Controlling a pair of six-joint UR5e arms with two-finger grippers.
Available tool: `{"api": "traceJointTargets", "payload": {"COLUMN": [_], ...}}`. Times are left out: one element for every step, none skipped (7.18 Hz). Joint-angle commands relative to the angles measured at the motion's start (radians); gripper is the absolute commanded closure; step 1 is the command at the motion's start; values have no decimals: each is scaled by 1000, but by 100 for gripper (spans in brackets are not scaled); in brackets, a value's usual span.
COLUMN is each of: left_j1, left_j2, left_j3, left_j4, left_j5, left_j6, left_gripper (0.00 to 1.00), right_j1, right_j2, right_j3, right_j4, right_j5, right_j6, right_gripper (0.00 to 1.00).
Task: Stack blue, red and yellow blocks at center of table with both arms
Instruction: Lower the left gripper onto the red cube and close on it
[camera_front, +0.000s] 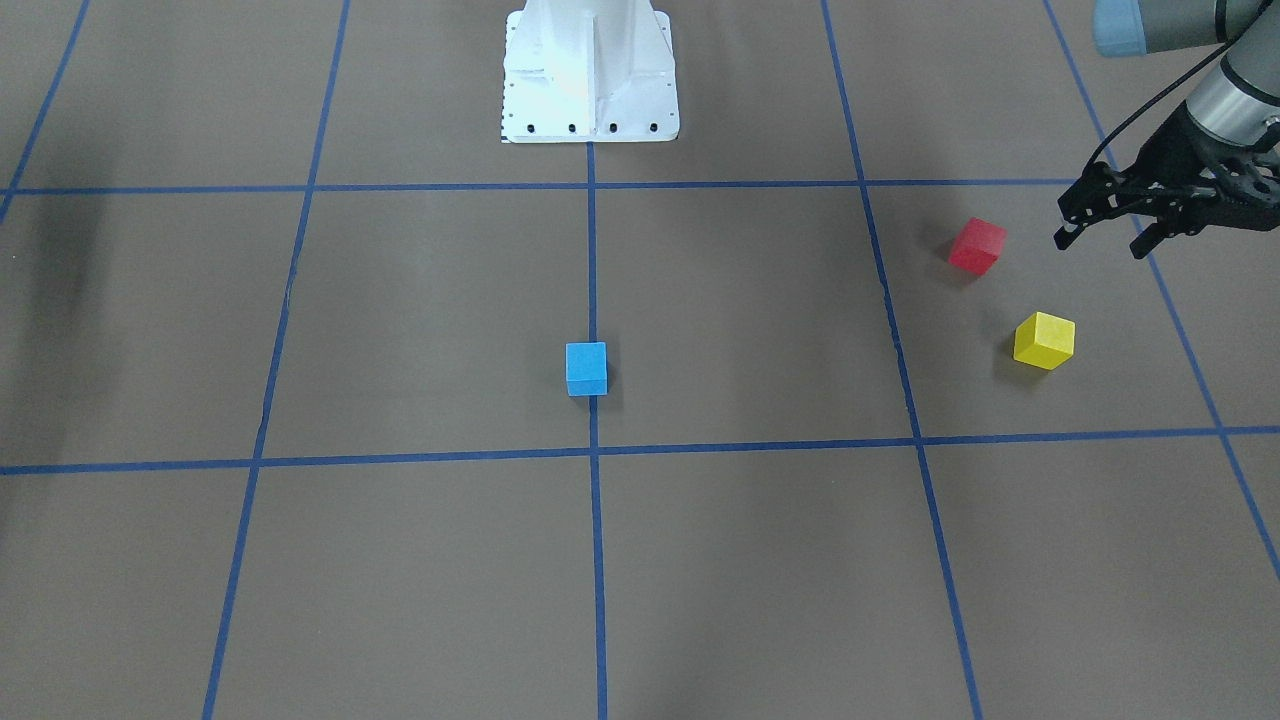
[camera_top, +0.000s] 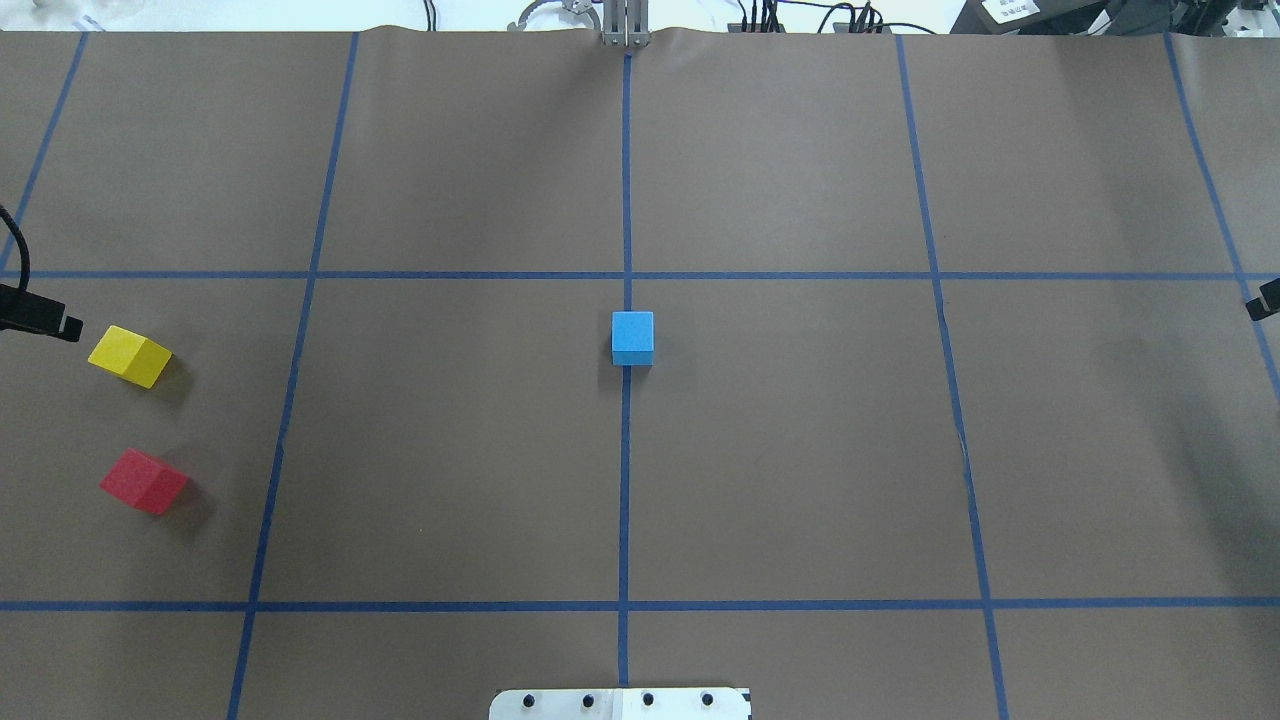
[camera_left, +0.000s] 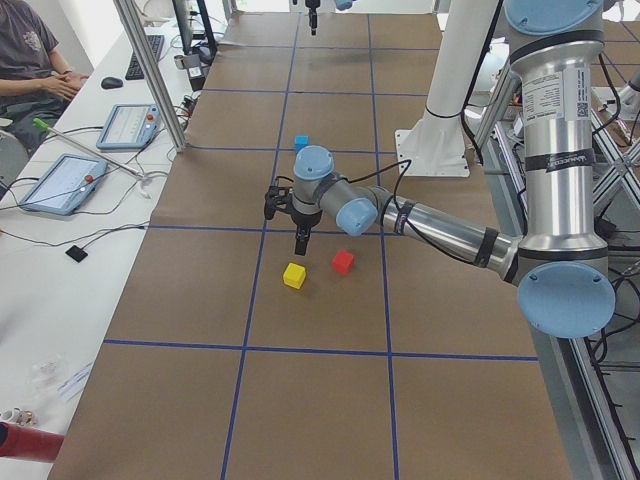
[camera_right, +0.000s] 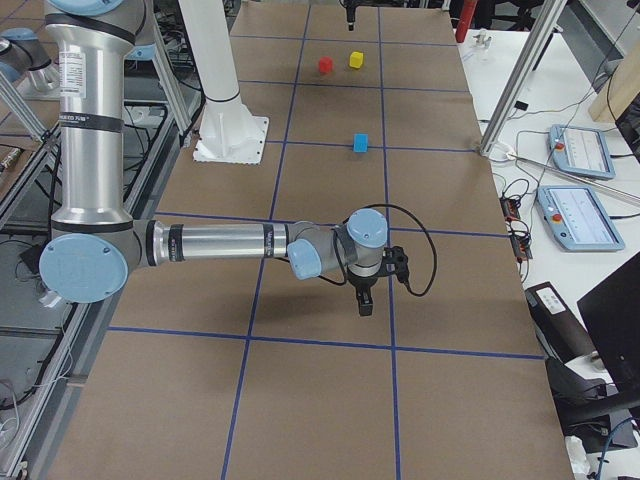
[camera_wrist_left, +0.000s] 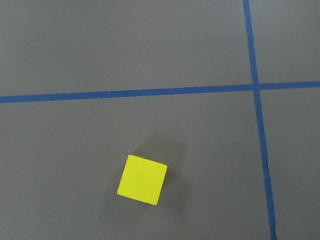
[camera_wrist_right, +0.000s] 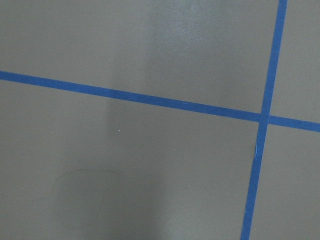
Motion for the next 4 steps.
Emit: {"api": "traceJointTargets", "payload": {"left_j1": [29,31,35,55], "left_j2": [1,10,50,53], "left_j3": [0,-1,5,5], "left_j4": [-17,-51,-115,-120], "left_j5": [30,30,33,38], "left_j6": [30,70,114,116], "left_gripper": [0,0,0,0], "right_j1": [12,17,19,25], "right_j2": [1,4,4,2], "right_j3": [-7,-15,-13,-10], "right_j4": [0,0,0,0], "right_j5": [-2,0,1,1], "right_j6": [-19,-21,-20,-21], "right_gripper": [0,0,0,0]}}
